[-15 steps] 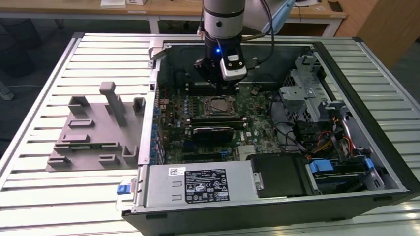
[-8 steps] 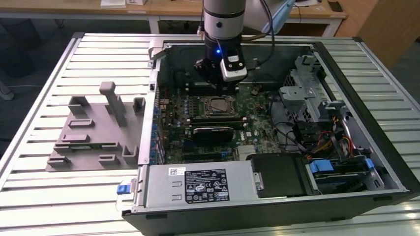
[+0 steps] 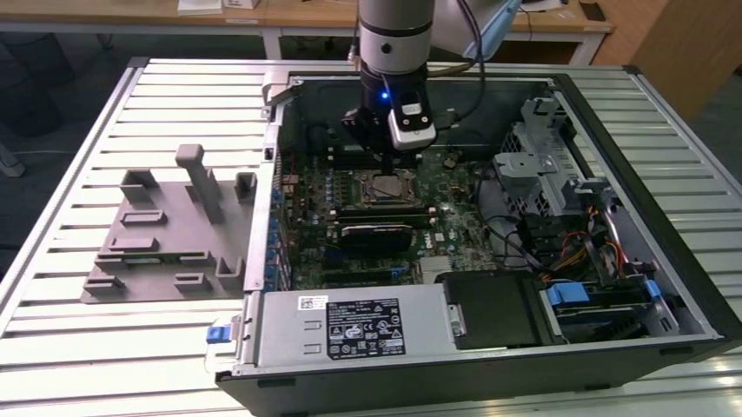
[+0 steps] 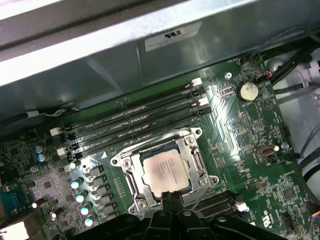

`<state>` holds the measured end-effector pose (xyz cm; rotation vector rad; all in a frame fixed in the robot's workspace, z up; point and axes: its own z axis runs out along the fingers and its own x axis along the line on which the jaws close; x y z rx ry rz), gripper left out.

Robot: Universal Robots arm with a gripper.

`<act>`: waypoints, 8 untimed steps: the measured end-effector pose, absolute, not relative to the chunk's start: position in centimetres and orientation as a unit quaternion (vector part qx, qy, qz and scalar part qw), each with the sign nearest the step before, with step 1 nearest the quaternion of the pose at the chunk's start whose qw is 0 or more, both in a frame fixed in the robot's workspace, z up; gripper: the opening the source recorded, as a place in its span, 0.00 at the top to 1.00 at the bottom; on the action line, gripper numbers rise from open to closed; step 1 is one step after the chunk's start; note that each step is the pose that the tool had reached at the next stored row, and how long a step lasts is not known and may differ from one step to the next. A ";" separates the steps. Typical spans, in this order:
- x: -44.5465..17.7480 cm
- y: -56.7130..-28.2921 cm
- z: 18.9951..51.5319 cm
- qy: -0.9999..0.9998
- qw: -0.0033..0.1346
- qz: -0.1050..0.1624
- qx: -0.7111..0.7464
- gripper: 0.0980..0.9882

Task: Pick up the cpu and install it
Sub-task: 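Install the second cpu locking lever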

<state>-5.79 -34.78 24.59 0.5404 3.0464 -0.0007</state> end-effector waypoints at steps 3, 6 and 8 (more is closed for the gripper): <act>-5.8 -34.8 24.6 0.984 0.024 0.000 0.178 0.99; -5.8 -34.9 24.6 0.983 0.024 0.000 0.181 0.99; -5.9 -35.1 24.6 0.983 0.024 -0.001 0.183 0.99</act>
